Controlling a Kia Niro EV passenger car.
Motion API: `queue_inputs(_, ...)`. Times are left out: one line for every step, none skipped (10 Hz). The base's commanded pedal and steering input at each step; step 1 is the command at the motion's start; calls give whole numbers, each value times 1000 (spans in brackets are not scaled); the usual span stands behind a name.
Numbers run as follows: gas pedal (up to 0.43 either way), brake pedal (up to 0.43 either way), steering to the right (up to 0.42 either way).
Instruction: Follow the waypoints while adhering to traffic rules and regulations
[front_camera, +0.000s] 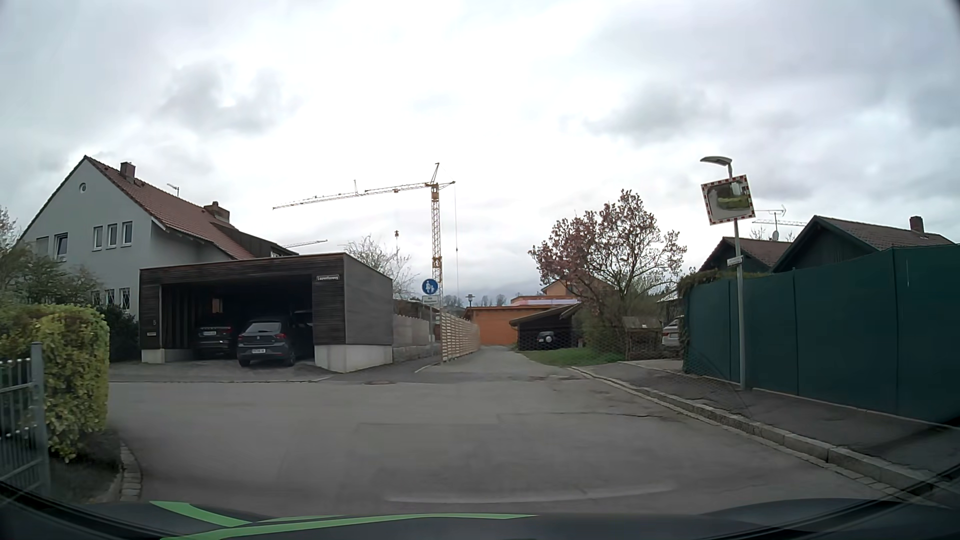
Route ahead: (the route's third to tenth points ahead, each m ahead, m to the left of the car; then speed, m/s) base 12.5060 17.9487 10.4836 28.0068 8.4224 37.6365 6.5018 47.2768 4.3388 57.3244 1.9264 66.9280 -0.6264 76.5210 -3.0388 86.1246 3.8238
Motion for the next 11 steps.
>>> queue_inputs(0,0,64)
queue_inputs(0,0,51)
queue_inputs(0,0,33)
queue_inputs(0,0,10)
queue_inputs(0,0,-11)
queue_inputs(0,0,-45)
queue_inputs(0,0,-81)
queue_inputs(0,0,-114)
queue_inputs(20,0,-150)
queue_inputs(39,0,-186)
queue_inputs(59,0,-216)
